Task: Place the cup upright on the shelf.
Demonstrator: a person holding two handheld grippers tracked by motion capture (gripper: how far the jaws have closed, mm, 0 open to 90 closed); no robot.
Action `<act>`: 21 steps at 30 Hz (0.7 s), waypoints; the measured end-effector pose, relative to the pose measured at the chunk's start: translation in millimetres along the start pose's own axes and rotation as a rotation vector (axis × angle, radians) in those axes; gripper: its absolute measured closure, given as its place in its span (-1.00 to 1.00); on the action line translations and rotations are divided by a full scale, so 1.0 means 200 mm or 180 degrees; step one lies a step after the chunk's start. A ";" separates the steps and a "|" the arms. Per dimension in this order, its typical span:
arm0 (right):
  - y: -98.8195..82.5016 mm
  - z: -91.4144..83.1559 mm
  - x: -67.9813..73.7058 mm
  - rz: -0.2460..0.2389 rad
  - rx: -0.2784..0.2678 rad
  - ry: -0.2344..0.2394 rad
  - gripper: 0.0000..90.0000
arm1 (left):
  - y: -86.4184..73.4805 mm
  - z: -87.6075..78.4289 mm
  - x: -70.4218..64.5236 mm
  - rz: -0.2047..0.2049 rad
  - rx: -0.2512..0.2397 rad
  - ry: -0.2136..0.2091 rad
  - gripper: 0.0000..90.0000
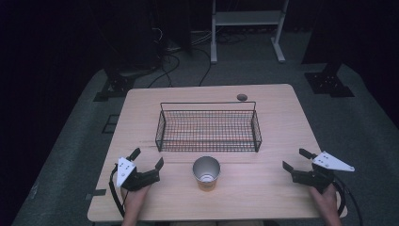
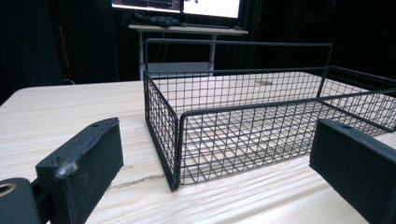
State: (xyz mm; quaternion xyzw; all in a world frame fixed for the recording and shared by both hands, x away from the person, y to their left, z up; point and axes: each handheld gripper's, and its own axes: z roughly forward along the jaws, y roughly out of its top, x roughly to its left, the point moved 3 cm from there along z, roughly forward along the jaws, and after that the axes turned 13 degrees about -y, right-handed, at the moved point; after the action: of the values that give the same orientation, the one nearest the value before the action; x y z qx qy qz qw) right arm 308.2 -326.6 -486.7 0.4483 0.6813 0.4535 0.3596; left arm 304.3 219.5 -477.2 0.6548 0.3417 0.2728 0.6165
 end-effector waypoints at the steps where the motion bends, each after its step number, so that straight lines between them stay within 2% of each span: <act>1: 0.00 0.00 0.00 0.0000 -0.0004 0.0000 -0.71 | 0.00 0.00 0.00 0.0007 -0.0001 -0.0004 -0.96; 3: 0.00 0.00 0.00 0.0001 -0.0004 0.0002 -0.71 | 0.00 0.01 -0.01 -0.0004 -0.0046 -0.0034 -0.96; 7: 0.00 0.00 0.00 -0.0014 0.0002 -0.0003 -0.71 | 0.01 0.01 -0.02 0.0005 -0.0041 -0.0071 -0.96; 17: 0.00 0.00 0.01 -0.0034 0.0031 -0.0019 -0.71 | 0.01 0.01 -0.06 0.0029 -0.0045 -0.0278 -0.96; 21: 0.00 0.00 0.01 -0.0034 0.0030 -0.0016 -0.71 | 0.01 0.01 -0.07 0.0025 -0.0059 -0.0305 -0.96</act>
State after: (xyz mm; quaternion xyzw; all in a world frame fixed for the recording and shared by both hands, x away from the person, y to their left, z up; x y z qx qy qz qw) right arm 308.2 -325.0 -487.4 0.4474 0.6849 0.4472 0.3616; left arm 297.6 207.9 -473.6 0.6627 0.3067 0.2467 0.6371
